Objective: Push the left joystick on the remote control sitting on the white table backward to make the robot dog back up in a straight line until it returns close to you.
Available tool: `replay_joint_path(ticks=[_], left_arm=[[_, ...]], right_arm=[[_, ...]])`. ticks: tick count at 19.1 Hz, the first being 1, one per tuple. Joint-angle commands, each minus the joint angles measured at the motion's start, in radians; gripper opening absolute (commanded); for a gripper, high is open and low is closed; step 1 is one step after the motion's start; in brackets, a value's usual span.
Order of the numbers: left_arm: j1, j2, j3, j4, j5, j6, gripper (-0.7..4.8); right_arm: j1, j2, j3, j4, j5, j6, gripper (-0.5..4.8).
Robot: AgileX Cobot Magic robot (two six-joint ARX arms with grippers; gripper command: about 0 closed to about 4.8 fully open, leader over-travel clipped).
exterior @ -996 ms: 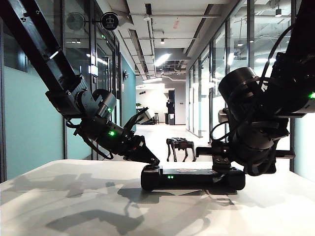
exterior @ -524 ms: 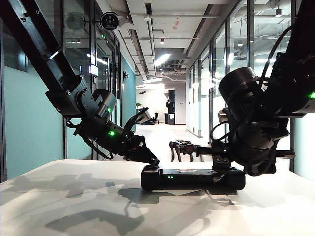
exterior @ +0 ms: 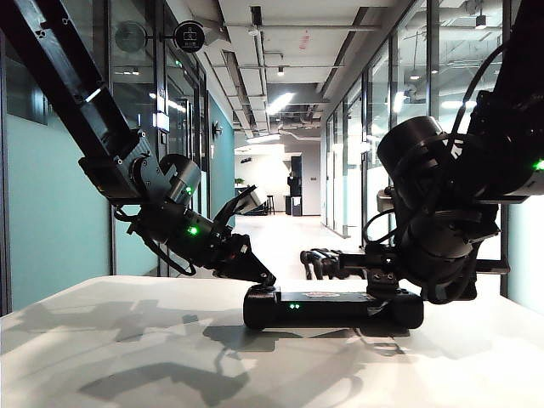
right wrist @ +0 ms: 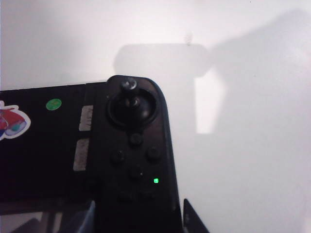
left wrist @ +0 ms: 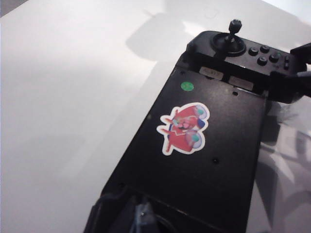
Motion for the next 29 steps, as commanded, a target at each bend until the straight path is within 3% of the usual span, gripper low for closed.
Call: replay_joint_path(ticks=[1,7,9,14,15,17,18,21,25,26,27,28,29], left_arm=[[-0.003,-0.004,0.001,-0.016,0.014,0.005,-0.05],[-0.003,-0.016,0.002,-0.014,-0.154,-0.034,-0.05],[-0.003,-0.029,0.002,0.028,-0.257,-0.143,-0.05],[-0.003,-0.109,0.002,0.035,-0.597,-0.248,-0.05],[-0.003,-0.13,0.002,0.033,-0.623,-0.267,-0.05],[-0.003,-0.172,0.002,0.031,-0.65,-0.278,-0.05],[-0.003,-0.206,0.002,0.026,-0.666,-0.295,-0.05],[-0.003,-0.282,0.0,-0.001,-0.668,-0.342,-0.05],[-0.005,-0.378,-0.001,-0.086,-0.668,-0.341,-0.05],[-0.005,-0.399,-0.008,-0.097,-0.668,-0.341,-0.05],[-0.005,-0.419,-0.021,-0.095,-0.67,-0.341,-0.05],[-0.005,-0.466,-0.063,-0.089,-0.698,-0.34,-0.05],[-0.005,-0.502,-0.1,-0.082,-0.712,-0.34,-0.05]], right_arm=[[-0.001,-0.006,0.005,0.029,0.012,0.014,1.98],[-0.001,-0.006,0.005,0.029,0.011,0.012,1.98],[-0.001,-0.006,0.005,0.029,0.008,0.004,1.98],[-0.001,-0.007,0.005,0.028,-0.021,-0.018,2.09],[-0.001,-0.007,0.005,0.027,-0.034,-0.018,2.34],[-0.001,-0.008,0.005,0.016,-0.038,-0.021,3.43],[-0.001,-0.013,0.005,-0.006,-0.038,-0.045,3.59],[-0.001,-0.076,0.004,-0.107,-0.037,-0.051,3.59],[-0.001,-0.232,0.003,-0.203,-0.037,-0.103,3.55],[-0.001,-0.267,0.003,-0.222,-0.038,-0.12,3.39],[-0.001,-0.309,0.003,-0.245,-0.037,-0.128,2.6],[-0.001,-0.377,0.003,-0.276,-0.037,-0.147,1.06],[-0.001,-0.43,0.003,-0.309,-0.031,-0.155,0.16]])
